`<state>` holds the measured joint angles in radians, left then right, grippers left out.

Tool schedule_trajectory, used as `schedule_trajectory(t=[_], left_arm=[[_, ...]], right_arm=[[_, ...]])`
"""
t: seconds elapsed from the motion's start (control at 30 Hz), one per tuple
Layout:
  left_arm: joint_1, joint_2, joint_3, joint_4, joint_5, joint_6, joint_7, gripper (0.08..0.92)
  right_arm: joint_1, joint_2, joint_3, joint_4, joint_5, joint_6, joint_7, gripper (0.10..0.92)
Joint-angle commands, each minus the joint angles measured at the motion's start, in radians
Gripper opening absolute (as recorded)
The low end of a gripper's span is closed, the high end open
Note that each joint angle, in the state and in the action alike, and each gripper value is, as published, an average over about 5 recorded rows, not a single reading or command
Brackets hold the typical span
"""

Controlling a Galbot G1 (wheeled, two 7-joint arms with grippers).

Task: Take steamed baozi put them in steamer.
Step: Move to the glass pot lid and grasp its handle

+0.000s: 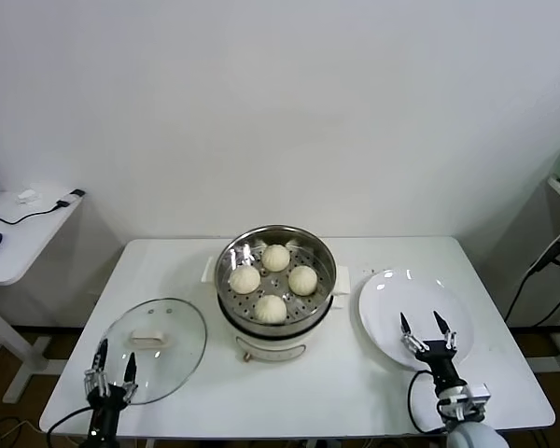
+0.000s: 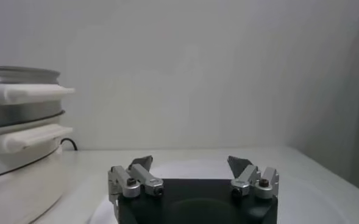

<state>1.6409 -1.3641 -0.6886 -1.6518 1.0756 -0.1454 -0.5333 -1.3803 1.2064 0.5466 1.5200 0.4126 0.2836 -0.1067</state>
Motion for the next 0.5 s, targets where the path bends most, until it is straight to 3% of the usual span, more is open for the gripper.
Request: schedule_trajectory(t=[0.03,0.5], left_arm=[[-0.09,0.029,-0.012,0.179,0.273,0.007,-0.07,0.823],[-0.226,0.045,0.013,0.217,0.265,0.019,0.016,0.823]], right_arm=[[-0.043,0.034,0.016,0.021,-0.01,-0.006,0.004,0.823],[-0.065,0.033,0.033,0.024,-0.006,0.001,0.0,0.823]])
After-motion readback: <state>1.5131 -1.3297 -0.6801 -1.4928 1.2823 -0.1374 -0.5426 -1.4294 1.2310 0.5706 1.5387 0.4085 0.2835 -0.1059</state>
